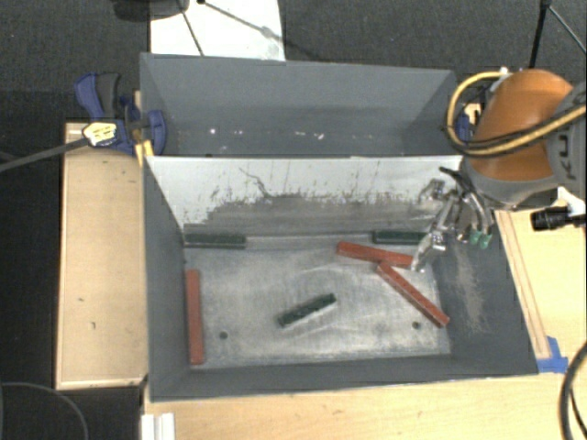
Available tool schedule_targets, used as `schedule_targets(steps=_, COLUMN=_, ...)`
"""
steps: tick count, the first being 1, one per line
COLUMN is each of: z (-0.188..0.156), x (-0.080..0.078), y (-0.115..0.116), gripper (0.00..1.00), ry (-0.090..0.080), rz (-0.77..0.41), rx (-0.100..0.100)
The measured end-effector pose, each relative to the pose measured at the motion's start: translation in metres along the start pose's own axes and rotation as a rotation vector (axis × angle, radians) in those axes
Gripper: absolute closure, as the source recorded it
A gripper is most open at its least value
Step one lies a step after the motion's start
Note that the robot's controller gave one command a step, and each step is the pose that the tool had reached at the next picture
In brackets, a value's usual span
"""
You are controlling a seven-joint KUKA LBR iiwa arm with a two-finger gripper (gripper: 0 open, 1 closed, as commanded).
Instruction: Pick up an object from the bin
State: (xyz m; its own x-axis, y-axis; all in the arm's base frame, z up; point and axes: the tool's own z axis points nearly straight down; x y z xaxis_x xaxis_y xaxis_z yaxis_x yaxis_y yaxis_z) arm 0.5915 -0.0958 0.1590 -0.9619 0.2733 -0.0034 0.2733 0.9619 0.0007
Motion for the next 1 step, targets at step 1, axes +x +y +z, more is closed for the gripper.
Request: schedule_targets(steps=1, z=0.0851, x=0.0144, y=0.0055, gripper=1.0, ry=-0.003, rz=-0.09, rx=-0.002)
